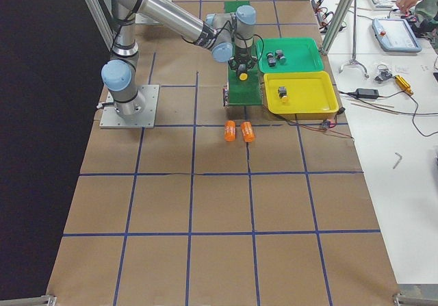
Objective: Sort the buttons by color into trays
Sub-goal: 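Carry the yellow button with the right gripper into the yellow tray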
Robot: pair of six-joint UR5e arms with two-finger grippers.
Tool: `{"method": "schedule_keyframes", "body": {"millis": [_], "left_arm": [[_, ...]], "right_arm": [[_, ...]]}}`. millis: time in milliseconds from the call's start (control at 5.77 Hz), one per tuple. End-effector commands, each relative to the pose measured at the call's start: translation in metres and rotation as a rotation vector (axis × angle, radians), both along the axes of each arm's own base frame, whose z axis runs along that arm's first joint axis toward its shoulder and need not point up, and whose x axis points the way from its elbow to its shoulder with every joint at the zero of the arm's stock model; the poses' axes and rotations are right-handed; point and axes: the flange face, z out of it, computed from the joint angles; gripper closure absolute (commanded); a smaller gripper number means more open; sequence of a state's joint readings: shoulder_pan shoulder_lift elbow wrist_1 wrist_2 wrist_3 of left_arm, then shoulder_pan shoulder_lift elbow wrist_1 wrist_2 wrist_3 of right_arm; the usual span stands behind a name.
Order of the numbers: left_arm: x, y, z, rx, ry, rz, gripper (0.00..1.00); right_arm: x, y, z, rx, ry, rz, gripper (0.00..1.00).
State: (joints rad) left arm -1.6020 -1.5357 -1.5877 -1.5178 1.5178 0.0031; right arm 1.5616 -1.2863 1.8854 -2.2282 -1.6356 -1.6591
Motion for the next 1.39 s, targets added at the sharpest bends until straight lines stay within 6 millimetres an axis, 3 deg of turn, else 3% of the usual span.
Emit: {"method": "schedule_keyframes", "body": {"millis": [0,347,520,693,866,1040,1213], "left_arm": [[0.0,0.001,0.0,-0.001,-0.001,0.001,0.02],[0.001,-0.001,0.002,-0.012,-0.001,0.001,0.02],[0.001,-0.001,0.001,-0.01,-0.001,0.001,0.02],[0.001,-0.001,0.002,-0.013,-0.001,0.001,0.02],[0.001,-0.001,0.002,-0.013,-0.001,0.001,0.02],[0.001,-0.001,0.002,-0.013,-0.001,-0.001,0.02],[0.001,-0.001,0.002,-0.013,-0.001,0.001,0.02]], "right_arm": [[-0.026,-0.06,0.06,-0.135,0.029,0.06,0.88],[-0.031,-0.181,0.024,-0.179,0.02,0.072,0.88],[-0.033,-0.226,-0.003,-0.194,0.02,0.072,0.88],[-0.029,-0.246,-0.033,-0.182,-0.026,0.07,0.41],[-0.025,-0.246,-0.031,-0.185,-0.068,0.07,0.0],[-0.025,-0.242,-0.011,-0.199,-0.075,0.012,0.0],[-0.021,-0.213,0.023,-0.031,-0.102,-0.202,0.0]]}}
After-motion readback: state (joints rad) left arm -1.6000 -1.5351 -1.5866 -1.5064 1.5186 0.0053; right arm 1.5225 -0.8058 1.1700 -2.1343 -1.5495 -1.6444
